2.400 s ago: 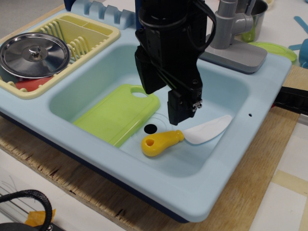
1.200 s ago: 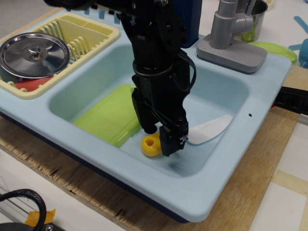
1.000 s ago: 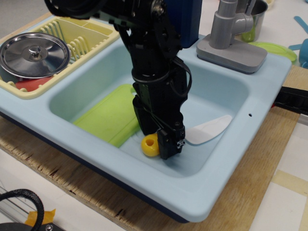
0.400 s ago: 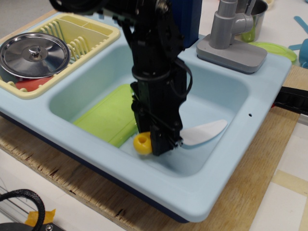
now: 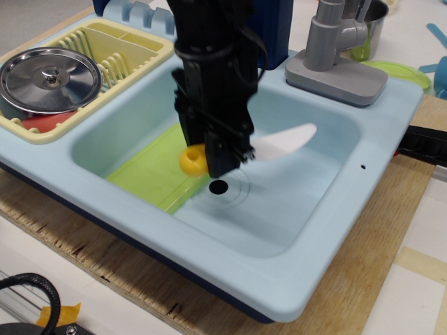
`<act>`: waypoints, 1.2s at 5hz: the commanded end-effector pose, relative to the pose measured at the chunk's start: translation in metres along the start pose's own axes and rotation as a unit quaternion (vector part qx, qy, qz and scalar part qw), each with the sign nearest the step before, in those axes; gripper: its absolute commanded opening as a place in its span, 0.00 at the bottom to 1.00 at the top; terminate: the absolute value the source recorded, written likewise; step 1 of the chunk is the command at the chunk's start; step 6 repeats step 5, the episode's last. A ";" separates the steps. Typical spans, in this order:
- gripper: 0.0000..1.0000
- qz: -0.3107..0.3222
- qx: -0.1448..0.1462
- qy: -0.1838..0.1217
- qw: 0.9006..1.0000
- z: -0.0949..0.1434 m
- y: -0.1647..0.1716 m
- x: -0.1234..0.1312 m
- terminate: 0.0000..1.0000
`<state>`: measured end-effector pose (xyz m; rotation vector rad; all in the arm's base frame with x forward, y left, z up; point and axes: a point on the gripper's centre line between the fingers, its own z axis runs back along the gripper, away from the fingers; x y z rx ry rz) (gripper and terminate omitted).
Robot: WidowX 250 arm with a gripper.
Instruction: Put knife on cutting board
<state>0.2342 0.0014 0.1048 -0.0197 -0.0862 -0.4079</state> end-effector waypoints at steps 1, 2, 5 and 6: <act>0.00 0.037 0.013 -0.026 0.999 0.012 0.038 -0.004 0.00; 0.00 0.061 0.005 -0.030 0.998 0.007 0.049 -0.012 0.00; 1.00 0.068 -0.027 -0.029 0.997 -0.005 0.054 -0.016 1.00; 1.00 0.068 -0.027 -0.029 0.997 -0.005 0.054 -0.016 1.00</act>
